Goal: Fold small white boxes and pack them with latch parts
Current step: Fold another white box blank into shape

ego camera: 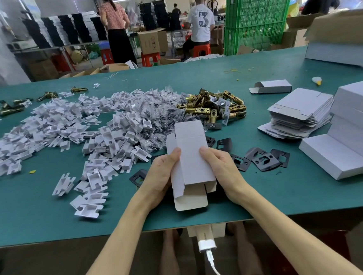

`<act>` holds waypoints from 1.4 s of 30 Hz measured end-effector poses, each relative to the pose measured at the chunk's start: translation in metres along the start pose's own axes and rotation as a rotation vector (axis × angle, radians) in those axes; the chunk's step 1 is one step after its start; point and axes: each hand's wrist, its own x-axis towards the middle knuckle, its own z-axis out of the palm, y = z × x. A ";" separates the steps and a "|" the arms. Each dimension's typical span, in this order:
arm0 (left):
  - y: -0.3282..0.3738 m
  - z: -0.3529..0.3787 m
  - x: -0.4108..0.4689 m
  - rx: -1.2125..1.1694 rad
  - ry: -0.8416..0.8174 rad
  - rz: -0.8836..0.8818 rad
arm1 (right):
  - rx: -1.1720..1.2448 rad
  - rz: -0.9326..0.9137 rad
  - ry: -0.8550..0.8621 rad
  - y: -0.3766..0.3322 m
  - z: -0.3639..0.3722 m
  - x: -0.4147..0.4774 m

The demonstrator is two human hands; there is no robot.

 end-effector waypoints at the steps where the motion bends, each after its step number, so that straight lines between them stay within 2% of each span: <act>1: -0.001 0.000 0.000 -0.001 0.014 0.012 | 0.003 0.010 0.005 0.000 0.000 0.000; 18: -0.004 0.001 0.000 0.066 -0.001 0.076 | -0.019 -0.001 0.040 -0.008 0.003 -0.005; 29: -0.003 0.004 0.003 -0.019 0.065 0.175 | -0.004 -0.071 0.010 -0.003 0.003 -0.001; 36: -0.002 0.005 0.000 0.031 -0.053 0.172 | 0.104 -0.084 -0.019 -0.003 0.001 0.001; 42: -0.004 0.005 -0.001 0.117 -0.060 0.171 | 0.059 -0.078 0.028 0.000 0.000 0.001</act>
